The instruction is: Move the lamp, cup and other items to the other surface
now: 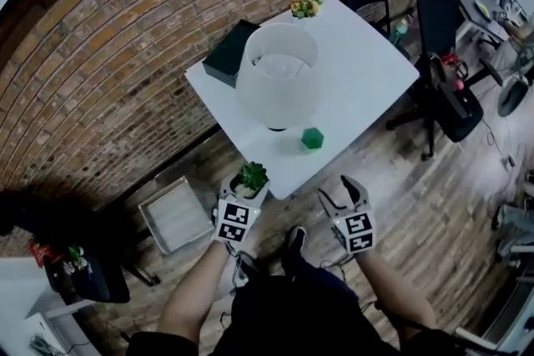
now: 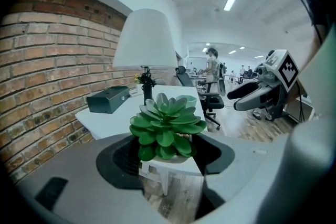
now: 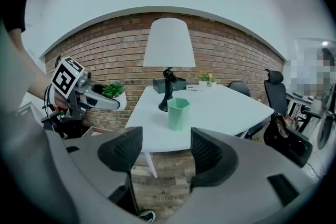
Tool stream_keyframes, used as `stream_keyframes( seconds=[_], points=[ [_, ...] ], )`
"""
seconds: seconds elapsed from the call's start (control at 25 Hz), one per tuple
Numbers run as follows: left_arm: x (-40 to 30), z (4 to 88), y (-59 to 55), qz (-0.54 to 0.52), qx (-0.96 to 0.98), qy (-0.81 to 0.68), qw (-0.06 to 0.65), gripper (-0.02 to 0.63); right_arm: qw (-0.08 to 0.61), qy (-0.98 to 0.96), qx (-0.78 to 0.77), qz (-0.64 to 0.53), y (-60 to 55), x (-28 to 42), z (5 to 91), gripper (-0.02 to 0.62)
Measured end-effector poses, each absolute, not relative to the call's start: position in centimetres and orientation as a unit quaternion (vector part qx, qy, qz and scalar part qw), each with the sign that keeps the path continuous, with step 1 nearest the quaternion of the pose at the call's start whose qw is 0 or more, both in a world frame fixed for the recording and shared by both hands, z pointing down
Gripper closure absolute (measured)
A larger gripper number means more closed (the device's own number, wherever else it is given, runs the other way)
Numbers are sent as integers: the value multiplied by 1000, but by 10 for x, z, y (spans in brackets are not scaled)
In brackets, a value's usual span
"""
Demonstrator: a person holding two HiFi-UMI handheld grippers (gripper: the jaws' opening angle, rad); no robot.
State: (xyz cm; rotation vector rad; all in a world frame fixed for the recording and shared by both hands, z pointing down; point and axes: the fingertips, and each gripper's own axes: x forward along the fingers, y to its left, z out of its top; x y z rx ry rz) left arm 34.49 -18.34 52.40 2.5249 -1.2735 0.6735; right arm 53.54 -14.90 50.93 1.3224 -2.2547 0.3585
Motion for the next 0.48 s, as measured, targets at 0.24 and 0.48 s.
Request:
stream_keyframes(
  seconds=[0.24, 0.48],
  points=[
    [377, 548, -218, 234, 856, -442, 132, 337, 264, -828, 475, 135, -163, 569, 522, 307],
    [395, 576, -240, 261, 849, -439, 136, 337, 270, -827, 471, 145, -175, 590, 532, 308]
  ],
)
